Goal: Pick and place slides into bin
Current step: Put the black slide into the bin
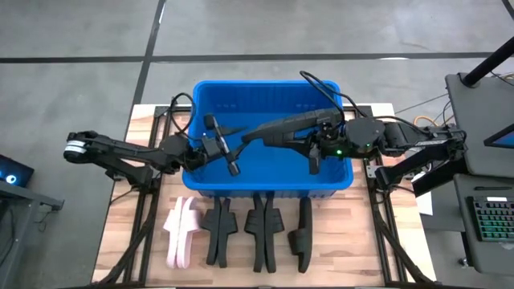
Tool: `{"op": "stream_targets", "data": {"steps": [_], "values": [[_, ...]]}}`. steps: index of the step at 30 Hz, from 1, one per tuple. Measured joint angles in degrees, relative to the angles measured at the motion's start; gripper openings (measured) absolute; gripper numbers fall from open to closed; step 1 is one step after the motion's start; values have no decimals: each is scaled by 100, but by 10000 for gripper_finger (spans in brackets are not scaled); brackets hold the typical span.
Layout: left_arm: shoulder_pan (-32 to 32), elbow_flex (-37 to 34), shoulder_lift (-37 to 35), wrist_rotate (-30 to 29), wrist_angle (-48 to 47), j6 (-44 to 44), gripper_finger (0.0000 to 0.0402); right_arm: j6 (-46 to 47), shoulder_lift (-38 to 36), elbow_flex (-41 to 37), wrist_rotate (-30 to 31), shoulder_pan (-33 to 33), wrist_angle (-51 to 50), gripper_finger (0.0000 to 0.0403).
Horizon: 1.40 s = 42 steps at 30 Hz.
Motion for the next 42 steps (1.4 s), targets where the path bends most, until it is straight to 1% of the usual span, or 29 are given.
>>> {"op": "stream_targets", "data": {"steps": [3,7,8,18,20,25,30,35,37,40,42], "values": [[0,2,-1,170,-12,3,99,-10,0,0,-36,0,0,13],[11,2,-23,161,11,36,34,-33,0,0,-55,2,22,13],[13,2,-40,162,-3,94,27,-35,0,0,-83,0,18,13],[9,2,-127,210,-29,109,27,-544,0,0,-193,0,26,18],[7,2,-164,205,-34,81,27,-648,0,0,-204,2,21,30],[15,2,-420,154,-267,-772,27,-784,-23,0,-248,7,-124,71],[13,-2,-769,-27,-617,-891,27,-975,-112,0,-229,7,-183,103],[43,-11,-1157,-79,-1243,-1708,27,-1210,-197,-4,-257,5,-89,121],[50,-11,-1319,-95,-1576,-2132,27,-1455,-255,-4,-448,5,70,126],[50,-11,-1493,-160,-2235,-2880,27,-1900,-295,-2,-841,45,571,129],[62,-13,-1582,-93,-2737,-3718,27,-2329,-297,-2,-1120,103,907,129]]}}
